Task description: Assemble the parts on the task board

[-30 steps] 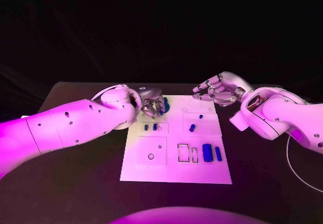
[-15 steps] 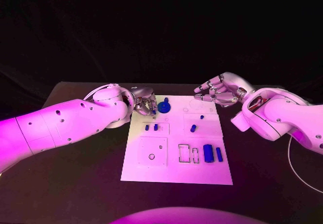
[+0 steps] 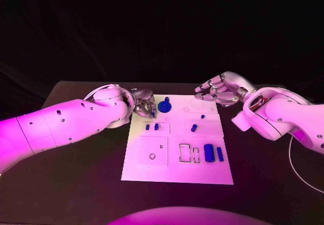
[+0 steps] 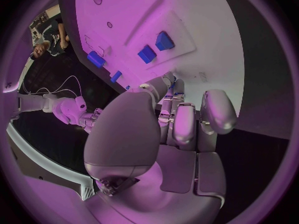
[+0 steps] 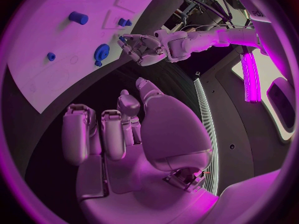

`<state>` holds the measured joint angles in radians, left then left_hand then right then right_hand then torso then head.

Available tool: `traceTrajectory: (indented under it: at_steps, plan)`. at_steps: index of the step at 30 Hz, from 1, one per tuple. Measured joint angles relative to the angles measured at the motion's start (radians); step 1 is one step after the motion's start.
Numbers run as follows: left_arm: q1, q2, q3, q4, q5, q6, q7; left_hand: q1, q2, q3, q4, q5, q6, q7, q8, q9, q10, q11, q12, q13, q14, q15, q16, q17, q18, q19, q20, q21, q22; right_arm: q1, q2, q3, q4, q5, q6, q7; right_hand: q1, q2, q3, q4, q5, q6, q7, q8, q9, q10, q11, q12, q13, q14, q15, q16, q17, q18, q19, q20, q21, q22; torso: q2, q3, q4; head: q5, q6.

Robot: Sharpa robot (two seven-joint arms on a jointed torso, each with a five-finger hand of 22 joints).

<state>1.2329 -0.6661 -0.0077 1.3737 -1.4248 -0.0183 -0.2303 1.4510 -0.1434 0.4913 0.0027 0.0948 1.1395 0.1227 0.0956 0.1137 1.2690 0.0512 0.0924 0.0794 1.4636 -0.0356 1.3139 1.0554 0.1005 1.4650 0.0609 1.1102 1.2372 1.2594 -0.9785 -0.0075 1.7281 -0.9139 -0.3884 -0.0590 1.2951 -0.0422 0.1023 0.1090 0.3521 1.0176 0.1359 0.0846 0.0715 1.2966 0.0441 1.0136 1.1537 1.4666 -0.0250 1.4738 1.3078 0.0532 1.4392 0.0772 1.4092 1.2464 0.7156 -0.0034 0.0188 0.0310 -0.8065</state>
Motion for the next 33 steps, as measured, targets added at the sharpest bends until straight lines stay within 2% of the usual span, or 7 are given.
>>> traceTrajectory:
  at_steps: [28,30,33]
  plan:
    - [-0.004,0.014,-0.002,-0.007,-0.001,0.021,-0.002,-0.008,-0.003,0.003,-0.003,0.0,0.0,0.0,-0.002,-0.002,0.0,0.0,-0.008,0.0,0.0,0.0,0.004,0.0,0.0,0.0,0.0,0.0,0.003,0.0,0.001,0.0,0.0,0.0,0.002,-0.001,0.0,0.0,0.0,0.0,0.0,0.0,0.0,0.0,0.0,0.0,0.0,0.0,0.0,0.0,0.0,0.0,0.0,0.0,0.0,0.0,0.0,0.0,0.0,0.0002,-0.0001,0.0,-0.001]
    - [-0.004,0.017,-0.002,-0.011,-0.001,0.025,-0.004,-0.016,-0.005,0.006,0.0,0.0,0.0,0.0,-0.009,-0.003,0.0,0.0,-0.015,0.0,0.0,0.0,0.004,-0.003,0.0,0.0,0.0,0.0,0.004,0.0,0.001,0.0,0.0,0.0,0.002,-0.001,0.0,0.0,0.0,0.0,0.0,0.0,0.0,0.0,0.0,0.0,0.0,0.0,0.0,0.0,0.0,0.0,0.0,0.0,0.0,0.0,0.0,0.0,0.0,0.0002,-0.0002,0.001,-0.001]
    - [-0.004,0.02,-0.002,-0.015,-0.001,0.029,-0.007,-0.023,-0.012,0.009,-0.003,0.0,-0.008,0.007,-0.019,-0.008,-0.01,0.01,-0.025,-0.001,0.004,0.004,0.004,-0.006,0.0,0.0,0.0,0.0,0.004,0.0,0.001,0.0,0.0,0.0,0.002,-0.001,0.0,0.0,0.0,0.0,0.0,0.0,0.0,0.0,0.0,0.0,0.0,0.0,0.0,0.0,0.0,0.0,0.0,0.0,0.0,0.0,0.0,0.0,0.0,0.0002,-0.0003,0.001,-0.002]
